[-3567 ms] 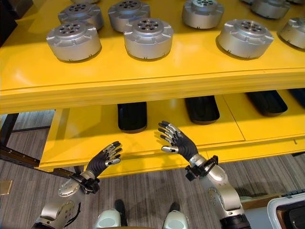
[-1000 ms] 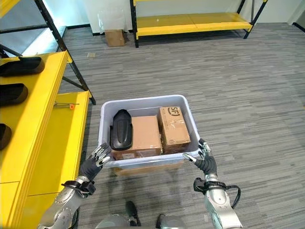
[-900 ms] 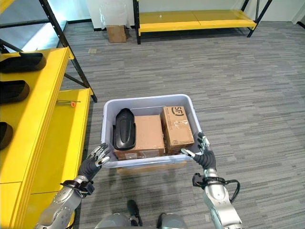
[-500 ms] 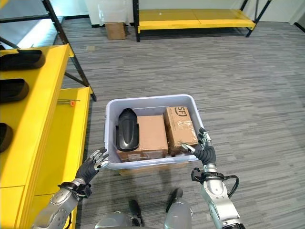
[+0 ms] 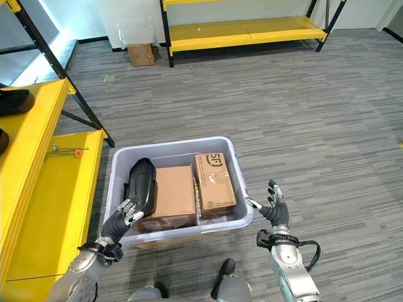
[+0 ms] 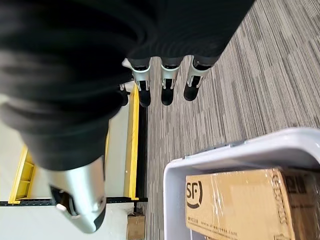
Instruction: Move parts from the plastic box to the shelf.
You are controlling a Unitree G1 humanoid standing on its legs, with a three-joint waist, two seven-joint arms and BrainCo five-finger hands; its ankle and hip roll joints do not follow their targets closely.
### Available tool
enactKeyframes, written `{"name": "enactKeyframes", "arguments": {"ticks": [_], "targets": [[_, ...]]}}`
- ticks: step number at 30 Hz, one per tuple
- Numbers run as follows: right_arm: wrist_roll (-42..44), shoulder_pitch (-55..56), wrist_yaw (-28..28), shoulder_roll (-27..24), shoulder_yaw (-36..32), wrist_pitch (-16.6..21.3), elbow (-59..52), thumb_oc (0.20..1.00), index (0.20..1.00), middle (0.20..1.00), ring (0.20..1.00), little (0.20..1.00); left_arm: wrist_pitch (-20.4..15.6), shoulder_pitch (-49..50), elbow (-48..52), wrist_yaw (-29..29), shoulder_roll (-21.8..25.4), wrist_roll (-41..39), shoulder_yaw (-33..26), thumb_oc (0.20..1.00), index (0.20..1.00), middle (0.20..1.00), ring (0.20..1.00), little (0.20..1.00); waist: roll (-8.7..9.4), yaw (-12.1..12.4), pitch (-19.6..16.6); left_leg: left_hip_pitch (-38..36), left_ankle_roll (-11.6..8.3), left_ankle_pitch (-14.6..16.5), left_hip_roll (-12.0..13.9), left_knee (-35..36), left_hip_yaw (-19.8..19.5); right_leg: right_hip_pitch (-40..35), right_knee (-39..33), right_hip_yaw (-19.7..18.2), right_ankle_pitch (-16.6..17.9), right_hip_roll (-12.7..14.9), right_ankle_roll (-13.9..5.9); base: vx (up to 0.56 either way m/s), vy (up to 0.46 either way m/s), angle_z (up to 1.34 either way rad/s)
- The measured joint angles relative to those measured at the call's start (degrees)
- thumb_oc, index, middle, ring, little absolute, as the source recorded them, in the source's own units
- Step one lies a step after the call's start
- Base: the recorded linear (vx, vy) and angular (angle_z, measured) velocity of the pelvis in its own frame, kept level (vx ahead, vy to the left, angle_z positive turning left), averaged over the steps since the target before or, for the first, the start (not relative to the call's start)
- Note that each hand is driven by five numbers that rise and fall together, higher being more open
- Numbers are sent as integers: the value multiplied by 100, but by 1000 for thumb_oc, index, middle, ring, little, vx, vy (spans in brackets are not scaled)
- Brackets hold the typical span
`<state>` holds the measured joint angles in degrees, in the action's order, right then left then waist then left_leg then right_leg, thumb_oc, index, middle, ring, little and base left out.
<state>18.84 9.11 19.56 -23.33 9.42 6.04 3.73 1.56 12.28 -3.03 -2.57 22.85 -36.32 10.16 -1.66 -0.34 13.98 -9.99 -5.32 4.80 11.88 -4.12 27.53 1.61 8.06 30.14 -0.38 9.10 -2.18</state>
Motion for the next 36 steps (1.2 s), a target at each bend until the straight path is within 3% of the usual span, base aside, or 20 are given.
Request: {"name": "enactKeyframes", "arguments": {"ticks": [4,9,11,12,13,14,15,16,17,19,21,24,25,28,32,36], "targets": [[-263,-49,106,-35,0,109,-67,1000,1000,1000,1000,1000,-347,-97,13,6,9,-10,-33,1000,1000,1000,1000,1000,-21,47,18,107,16,9,35,-78,-2,367,659,-59,-387,132,81,115,-207,0],[-502,-373,247,-107,25,297,-66,1000,1000,1000,1000,1000,-425,-510,196,28,5,-35,-64,1000,1000,1000,1000,1000,-28,108,195,323,59,41,114,-545,24,620,1465,16,-908,414,100,76,-175,16],[-501,-494,239,-151,25,334,-38,1000,1000,1000,1000,1000,-421,-655,175,77,31,-60,-59,1000,1000,1000,1000,1000,115,239,373,940,44,3,498,-2044,-40,535,1473,-141,-1032,393,377,76,79,3],[-502,-494,242,-169,8,386,-55,1000,1000,1000,1000,1000,-420,-579,178,71,21,-60,-53,1000,1000,1000,1000,1000,123,268,377,1060,19,21,597,-2319,-36,459,1361,-142,-1037,312,408,108,229,-16],[-493,-546,235,-174,7,418,0,1000,1000,1000,1000,1000,-404,-530,154,203,-37,-55,-59,1000,1000,1000,1000,1000,111,203,375,1031,40,33,712,-2034,46,376,1306,-146,-1043,285,392,111,353,-14],[-493,-595,207,-199,23,417,5,1000,1000,1000,1000,1000,-379,-523,105,312,-123,-54,-56,1000,1000,1000,1000,1000,102,120,370,899,73,-15,789,-1457,202,343,1318,-119,-1072,250,400,150,532,-21],[-470,-622,206,-214,20,419,1,1000,1000,1000,1000,1000,-353,-543,25,428,-187,14,46,1000,1000,1000,1000,1000,108,-13,375,676,-19,-178,861,-615,296,312,1347,-243,-1075,270,365,183,678,-28],[-428,-620,214,-224,52,408,-1,1000,1000,1000,1000,1000,-346,-594,-70,535,-177,241,141,1000,1000,1000,1000,1000,101,-31,370,641,-64,-294,822,-478,228,333,1451,-316,-1124,328,306,222,760,-54],[-332,-605,197,-273,30,339,84,1000,1000,1000,1000,1000,-308,-689,-210,571,-209,473,240,1000,1000,1000,1000,1000,50,-103,340,601,14,-297,726,-552,174,380,1610,-531,-1154,412,203,167,534,-52],[-70,-412,215,-226,14,282,105,1000,1000,1000,1000,1000,-300,-722,-346,552,-167,667,250,1000,1000,1000,1000,1000,-43,-174,284,457,-20,-368,366,-393,138,314,1640,-642,-1030,552,50,137,309,-32],[6,25,278,-183,24,289,43,1000,1000,1000,1000,1000,-298,-785,-256,552,-128,835,253,1000,1000,1000,1000,1000,101,-269,235,390,-54,-284,7,-308,121,88,1320,-626,-805,777,-242,133,194,19],[7,52,323,249,58,298,-63,1000,1000,1000,1000,1000,-176,-801,-276,811,173,1126,354,1000,1000,1000,1000,1000,350,-172,158,507,136,-112,-167,-446,107,-75,767,-650,-351,849,-297,69,108,16],[2,-225,315,247,194,353,-94,1000,1000,1000,1000,1000,-126,-842,-285,1165,369,1158,473,1000,1000,1000,1000,1000,508,-77,234,616,163,-72,-185,-536,80,-79,673,-645,-303,876,-345,-58,-11,22],[-12,-780,343,193,309,505,-115,1000,1000,1000,1000,1000,114,-1303,-348,1755,349,1416,574,1000,1000,1000,1000,1000,523,31,622,1185,160,-12,57,-985,-44,217,650,-582,-281,750,-378,-142,-119,10],[-197,-1539,609,8,294,662,-43,1000,1000,1000,1000,1000,476,-2141,-766,3006,82,1540,482,1000,1000,1000,1000,1000,532,97,1397,1740,96,-60,514,-1479,-128,766,1080,-591,-365,514,-132,-91,-141,-9],[-218,-1603,774,-13,291,742,-29,1000,1000,1000,1000,1000,836,-2435,-1233,3683,-212,1550,314,1000,1000,1000,1000,1000,609,-30,1535,2098,-36,-79,854,-1738,-183,1237,1556,-656,-610,349,108,-47,-90,-15]]}}
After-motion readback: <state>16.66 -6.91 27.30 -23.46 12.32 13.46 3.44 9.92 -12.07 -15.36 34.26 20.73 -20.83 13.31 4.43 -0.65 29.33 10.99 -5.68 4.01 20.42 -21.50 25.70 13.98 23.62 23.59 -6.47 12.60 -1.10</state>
